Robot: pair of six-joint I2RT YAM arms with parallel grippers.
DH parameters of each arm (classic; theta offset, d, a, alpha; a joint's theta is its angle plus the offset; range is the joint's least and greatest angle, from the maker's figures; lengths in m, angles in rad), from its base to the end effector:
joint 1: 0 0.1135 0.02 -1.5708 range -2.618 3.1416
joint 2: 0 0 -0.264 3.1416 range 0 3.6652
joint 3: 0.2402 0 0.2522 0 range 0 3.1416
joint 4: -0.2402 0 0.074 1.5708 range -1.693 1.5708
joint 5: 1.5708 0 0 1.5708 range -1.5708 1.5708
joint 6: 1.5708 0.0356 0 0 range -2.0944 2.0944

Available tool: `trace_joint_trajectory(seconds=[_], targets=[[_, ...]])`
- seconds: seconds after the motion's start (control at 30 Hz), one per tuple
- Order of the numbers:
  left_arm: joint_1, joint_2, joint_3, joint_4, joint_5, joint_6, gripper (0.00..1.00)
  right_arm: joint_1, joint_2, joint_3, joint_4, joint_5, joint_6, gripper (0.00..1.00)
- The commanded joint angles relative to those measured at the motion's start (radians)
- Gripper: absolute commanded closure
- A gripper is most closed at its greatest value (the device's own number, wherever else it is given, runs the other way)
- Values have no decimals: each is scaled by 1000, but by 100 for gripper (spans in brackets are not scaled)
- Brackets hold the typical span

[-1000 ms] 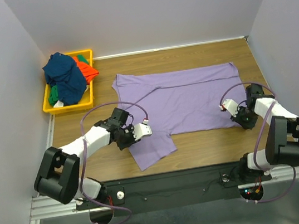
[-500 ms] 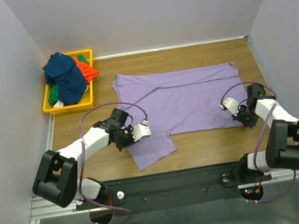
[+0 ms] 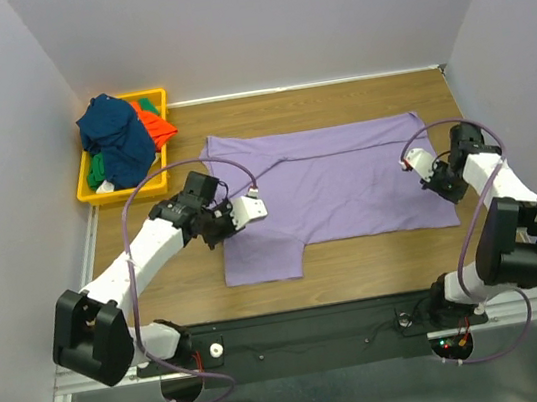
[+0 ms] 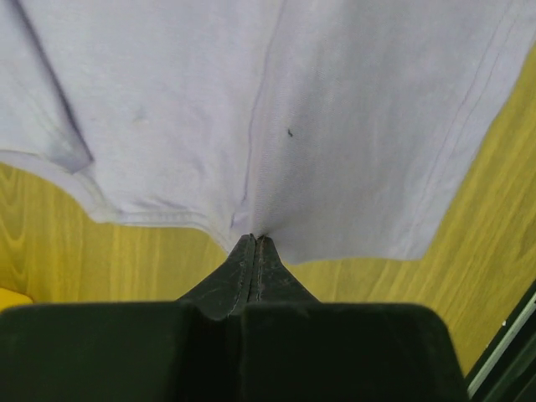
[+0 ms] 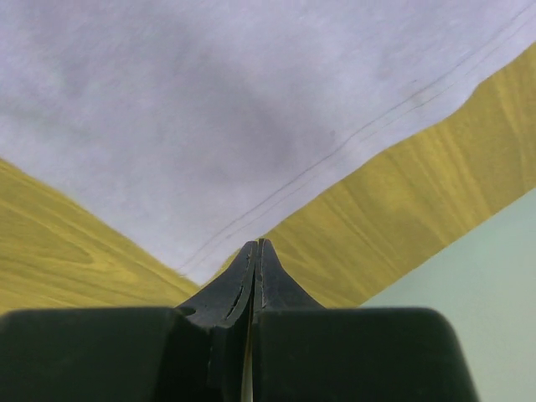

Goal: Fold and stack the t-shirts
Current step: Fold the tshirt

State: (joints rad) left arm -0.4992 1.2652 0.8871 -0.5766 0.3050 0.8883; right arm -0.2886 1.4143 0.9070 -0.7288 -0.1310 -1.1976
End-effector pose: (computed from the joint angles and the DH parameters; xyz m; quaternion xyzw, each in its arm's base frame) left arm 0.2168 -0.1304 0.2425 0.6377 0.6947 -0.0841 0.3220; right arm 0.2487 -0.0690 0.2045 -0.4417 0.8792 -0.0649 0.1661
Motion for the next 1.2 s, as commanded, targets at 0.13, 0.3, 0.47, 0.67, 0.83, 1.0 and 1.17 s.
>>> trace_joint_trajectory(seconds=[0.13, 0.3, 0.47, 0.67, 0.83, 1.0, 1.17], targets=[[97, 115, 208, -34, 101, 5, 100, -9, 106, 148, -40, -18, -14, 99], [105, 160, 207, -32, 114, 11, 100, -11, 77, 127, -199, -90, -86, 56], [105, 154, 174, -19, 115, 6, 100, -11, -9, -26, -205, -91, -114, 23], [103, 145, 164, -19, 115, 1, 100, -11, 20, -28, -205, -145, -89, 27], [103, 138, 148, -12, 120, 1, 100, -12, 93, -14, -204, -128, -99, 42], [103, 137, 135, -5, 115, 12, 100, -11, 130, -25, -184, -116, -108, 41], [103, 141, 110, 11, 117, 15, 100, -11, 146, -66, -130, -68, -109, 51]])
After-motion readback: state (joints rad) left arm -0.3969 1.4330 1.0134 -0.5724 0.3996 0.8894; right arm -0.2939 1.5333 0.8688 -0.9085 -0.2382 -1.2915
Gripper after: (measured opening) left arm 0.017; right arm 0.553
